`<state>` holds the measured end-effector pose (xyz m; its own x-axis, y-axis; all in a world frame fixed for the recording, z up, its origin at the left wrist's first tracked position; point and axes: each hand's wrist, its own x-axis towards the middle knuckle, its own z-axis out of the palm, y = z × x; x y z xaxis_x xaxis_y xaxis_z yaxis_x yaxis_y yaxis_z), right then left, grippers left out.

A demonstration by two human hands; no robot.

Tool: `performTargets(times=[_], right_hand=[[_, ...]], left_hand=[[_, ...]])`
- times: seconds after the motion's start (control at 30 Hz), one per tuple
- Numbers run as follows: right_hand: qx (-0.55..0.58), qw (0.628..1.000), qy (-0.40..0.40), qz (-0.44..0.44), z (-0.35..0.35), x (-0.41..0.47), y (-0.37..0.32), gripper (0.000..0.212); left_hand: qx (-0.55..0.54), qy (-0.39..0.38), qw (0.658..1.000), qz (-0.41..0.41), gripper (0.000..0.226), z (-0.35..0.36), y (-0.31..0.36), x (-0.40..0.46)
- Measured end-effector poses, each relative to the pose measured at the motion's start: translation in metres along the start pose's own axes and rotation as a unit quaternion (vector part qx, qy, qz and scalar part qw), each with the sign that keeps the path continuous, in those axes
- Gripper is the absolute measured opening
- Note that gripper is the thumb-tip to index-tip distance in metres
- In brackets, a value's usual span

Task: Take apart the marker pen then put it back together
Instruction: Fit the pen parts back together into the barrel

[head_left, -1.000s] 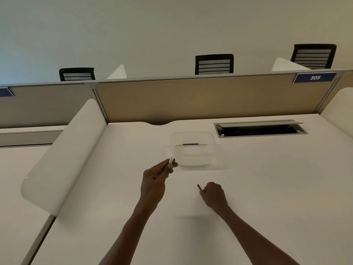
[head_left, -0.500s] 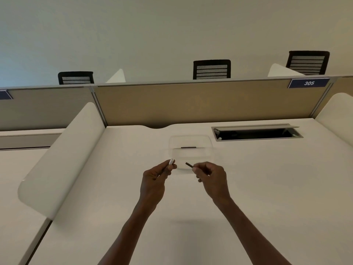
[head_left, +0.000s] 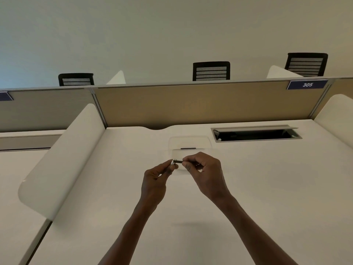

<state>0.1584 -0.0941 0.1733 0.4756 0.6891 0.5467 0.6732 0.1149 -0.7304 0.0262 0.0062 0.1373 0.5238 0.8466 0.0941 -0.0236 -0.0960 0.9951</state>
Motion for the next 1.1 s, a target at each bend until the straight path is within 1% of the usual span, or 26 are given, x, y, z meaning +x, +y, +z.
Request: performTargets(times=[0.13, 0.33, 0.43, 0.53, 0.6, 0.9, 1.1], right_hand=[[0.001, 1.000, 0.023, -0.004, -0.001, 0.002, -0.002, 0.006], [-0.042, 0.999, 0.001, -0.026, -0.004, 0.006, -0.006, 0.005], [-0.096, 0.993, -0.023, -0.069, -0.007, 0.009, -0.009, 0.006], [-0.164, 0.977, -0.061, -0.119, -0.010, 0.013, -0.011, 0.007], [-0.190, 0.968, -0.084, -0.140, -0.012, 0.016, -0.013, 0.009], [-0.190, 0.957, -0.134, -0.175, -0.024, 0.028, -0.023, 0.016], [-0.189, 0.955, -0.141, -0.177, -0.026, 0.027, -0.024, 0.017]], left_hand=[[-0.005, 0.001, 1.000, 0.000, 0.023, 0.001, 0.001, 0.001], [0.009, 0.004, 1.000, -0.003, 0.019, 0.000, 0.002, 0.001], [0.012, 0.003, 1.000, -0.008, 0.018, 0.001, 0.003, 0.001], [0.023, -0.001, 1.000, -0.008, 0.019, 0.000, 0.004, 0.000], [0.033, -0.002, 0.999, -0.004, 0.018, -0.002, 0.004, 0.001], [0.052, -0.022, 0.998, 0.019, 0.014, -0.006, 0.011, -0.001], [0.068, -0.038, 0.996, 0.040, 0.017, -0.002, 0.016, -0.004]])
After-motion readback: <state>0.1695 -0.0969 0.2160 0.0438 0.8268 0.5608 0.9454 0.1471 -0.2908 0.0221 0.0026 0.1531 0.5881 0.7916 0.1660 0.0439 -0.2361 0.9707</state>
